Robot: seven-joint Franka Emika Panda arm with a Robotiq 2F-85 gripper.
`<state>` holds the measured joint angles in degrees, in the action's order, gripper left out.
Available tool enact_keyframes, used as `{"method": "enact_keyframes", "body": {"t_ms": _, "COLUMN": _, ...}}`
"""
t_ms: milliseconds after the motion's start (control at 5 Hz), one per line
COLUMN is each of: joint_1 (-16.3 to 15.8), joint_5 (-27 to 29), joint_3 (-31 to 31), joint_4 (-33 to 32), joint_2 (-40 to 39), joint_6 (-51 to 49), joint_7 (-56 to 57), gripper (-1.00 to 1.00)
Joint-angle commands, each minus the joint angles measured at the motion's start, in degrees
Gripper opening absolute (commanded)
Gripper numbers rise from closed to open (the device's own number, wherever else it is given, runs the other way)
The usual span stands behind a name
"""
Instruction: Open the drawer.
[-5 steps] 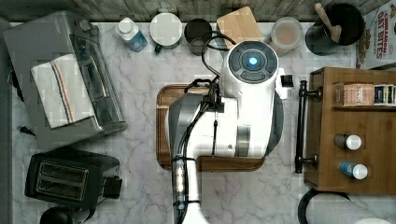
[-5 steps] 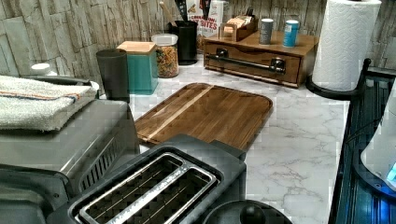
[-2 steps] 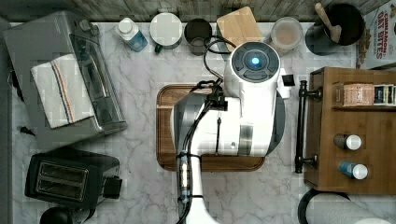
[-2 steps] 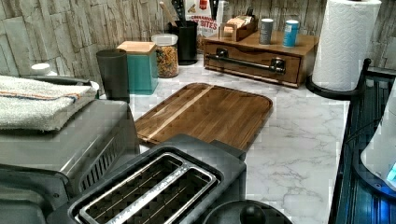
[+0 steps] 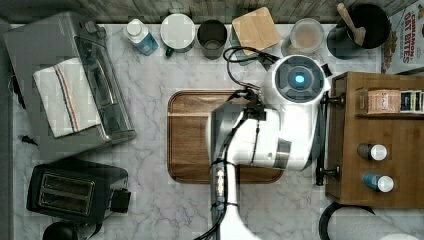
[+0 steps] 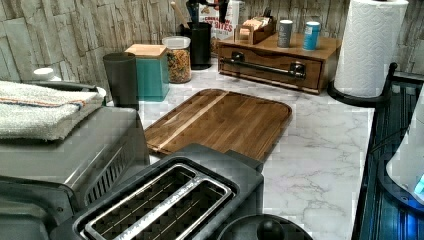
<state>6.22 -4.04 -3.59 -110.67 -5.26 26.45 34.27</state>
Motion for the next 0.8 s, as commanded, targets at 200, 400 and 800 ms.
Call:
{"method": "enact_keyframes", "body": {"t_ms": 200, "joint_1": 6.2, "joint_5": -4.4, "joint_3": -7.5, "joint_4": 1.0, "joint_2": -4.9, "joint_6": 4.8, "joint_7": 14.9, "gripper": 1.0}}
{"method": "enact_keyframes", "body": {"t_ms": 400, "joint_1": 6.4, "joint_5": -4.9, "joint_3": -8.7, "joint_4": 0.6, "joint_2": -6.3, "joint_6": 6.1, "joint_7": 16.9, "gripper": 1.0}}
{"method": "enact_keyframes", "body": {"t_ms": 800, "joint_1": 7.6, "joint_5": -1.9, "joint_3": -8.1, "joint_4": -4.4, "joint_2": -3.6, "joint_6": 8.9, "joint_7": 20.7, "gripper": 1.0}}
